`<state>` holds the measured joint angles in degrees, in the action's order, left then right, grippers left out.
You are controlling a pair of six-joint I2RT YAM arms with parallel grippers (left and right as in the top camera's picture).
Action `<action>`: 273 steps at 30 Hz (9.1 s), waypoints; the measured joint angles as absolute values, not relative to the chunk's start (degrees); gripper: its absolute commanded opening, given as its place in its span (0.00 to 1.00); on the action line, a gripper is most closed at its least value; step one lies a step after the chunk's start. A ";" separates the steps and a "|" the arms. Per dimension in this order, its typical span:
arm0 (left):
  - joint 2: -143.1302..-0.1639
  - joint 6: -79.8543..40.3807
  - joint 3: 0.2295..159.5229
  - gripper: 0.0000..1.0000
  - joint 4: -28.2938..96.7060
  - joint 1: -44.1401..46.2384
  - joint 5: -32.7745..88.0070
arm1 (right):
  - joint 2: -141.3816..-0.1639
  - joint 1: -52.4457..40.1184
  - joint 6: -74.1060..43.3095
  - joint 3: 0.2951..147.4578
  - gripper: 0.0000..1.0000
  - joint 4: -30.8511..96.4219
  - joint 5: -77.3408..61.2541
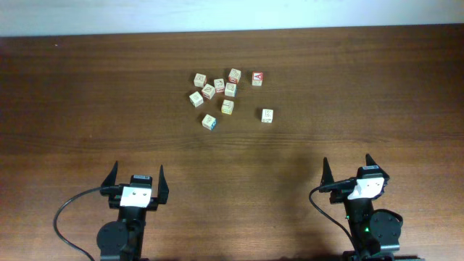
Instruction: Rotate 4 blocks
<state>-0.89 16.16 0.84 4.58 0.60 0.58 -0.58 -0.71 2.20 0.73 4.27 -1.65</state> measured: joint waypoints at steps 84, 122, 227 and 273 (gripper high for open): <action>-96.07 -6.74 86.26 0.99 51.03 0.80 1.19 | -108.44 -22.65 -25.56 71.96 0.08 29.12 6.33; -96.12 -6.74 86.28 0.99 50.96 0.80 1.02 | -102.39 -26.35 -21.98 82.26 0.54 34.35 -5.15; -96.12 -6.74 86.56 0.99 51.00 0.80 1.02 | -132.68 -21.54 -15.84 116.05 0.59 33.91 5.76; -96.12 -6.74 86.59 0.99 51.20 0.80 1.02 | -122.85 -43.81 -30.15 104.81 0.08 60.05 3.73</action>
